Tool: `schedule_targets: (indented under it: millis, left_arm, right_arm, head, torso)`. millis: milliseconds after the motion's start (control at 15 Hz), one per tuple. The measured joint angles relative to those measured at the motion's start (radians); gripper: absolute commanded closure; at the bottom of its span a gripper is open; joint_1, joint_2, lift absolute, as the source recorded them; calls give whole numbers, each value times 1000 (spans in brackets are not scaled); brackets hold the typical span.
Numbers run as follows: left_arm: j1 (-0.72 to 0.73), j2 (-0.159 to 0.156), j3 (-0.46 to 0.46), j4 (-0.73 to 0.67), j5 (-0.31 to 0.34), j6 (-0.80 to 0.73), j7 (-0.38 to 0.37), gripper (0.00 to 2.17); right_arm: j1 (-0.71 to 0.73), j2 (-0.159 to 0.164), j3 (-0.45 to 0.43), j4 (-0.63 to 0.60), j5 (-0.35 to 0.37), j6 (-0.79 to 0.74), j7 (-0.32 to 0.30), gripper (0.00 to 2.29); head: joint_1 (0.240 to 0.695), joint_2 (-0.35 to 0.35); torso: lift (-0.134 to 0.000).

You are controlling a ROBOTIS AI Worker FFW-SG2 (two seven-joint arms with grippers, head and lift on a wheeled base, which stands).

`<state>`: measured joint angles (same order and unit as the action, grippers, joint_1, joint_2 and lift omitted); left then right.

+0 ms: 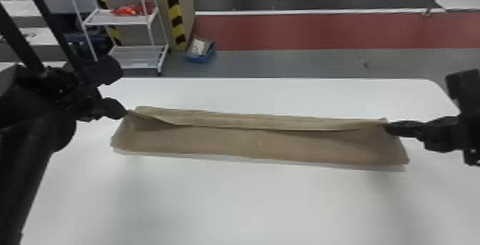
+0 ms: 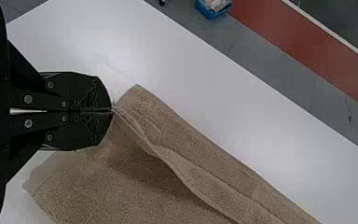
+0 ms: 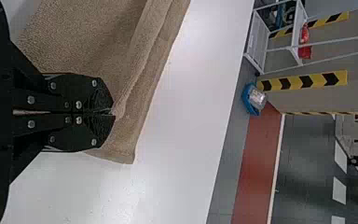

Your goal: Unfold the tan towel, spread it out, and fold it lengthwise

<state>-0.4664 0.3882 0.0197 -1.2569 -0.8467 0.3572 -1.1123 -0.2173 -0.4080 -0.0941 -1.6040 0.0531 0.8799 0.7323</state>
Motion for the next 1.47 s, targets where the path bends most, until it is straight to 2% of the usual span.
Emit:
schedule_targets:
  millis: [333,400,467,533,600,667,867,1067,1133,1200,1267,1333,1467]
  left_arm:
    - [-3,0,5,11,1,-1,43,1413]
    - [-3,0,4,12,2,-2,47,1413]
    - [-3,0,3,13,4,-3,52,1413]
    - [-3,0,3,15,7,-6,63,1413]
    - [-1,0,2,15,10,-12,79,1413]
    - [3,-1,1,16,13,-17,89,1413]
    - [10,-4,0,15,22,-23,93,1409]
    - [29,-9,2,5,26,-24,122,1123]
    - [38,-11,4,-1,30,-25,143,896]
    - [46,-13,5,-5,35,-26,166,522]
    - [56,-16,8,-16,45,-26,197,262]
    - [67,-18,10,-27,56,-26,228,90]
    - [83,-21,10,-38,70,-24,285,80]
  right_arm:
    - [-69,25,32,88,13,-3,-10,1261]
    - [-79,29,38,103,18,-3,-16,1163]
    - [-89,34,44,115,26,-5,-19,842]
    - [-95,40,49,123,32,-6,-27,363]
    - [-98,46,54,127,35,-6,-47,151]
    - [-99,51,57,129,36,-4,-63,76]
    - [-90,66,51,127,33,-5,-103,76]
    - [-68,69,43,97,30,-5,-110,80]
    - [-64,69,43,89,30,-4,-110,80]
    - [-63,69,43,86,30,-3,-112,80]
    - [-63,68,44,84,32,-3,-125,80]
    - [-64,68,44,84,35,-3,-140,80]
    - [-68,68,46,84,41,-3,-174,83]
  head:
    - [695,61]
    - [695,62]
    - [695,63]
    - [695,64]
    - [695,66]
    - [695,65]
    - [695,62]
    - [695,59]
    - [695,61]
    - [695,62]
    - [695,59]
    - [695,56]
    - [695,50]
  torso:
    - [-123]
    - [-123]
    - [-123]
    - [-123]
    - [-123]
    - [-123]
    - [-123]
    - [-123]
    - [-123]
    - [-123]
    - [-123]
    - [-123]
    - [-123]
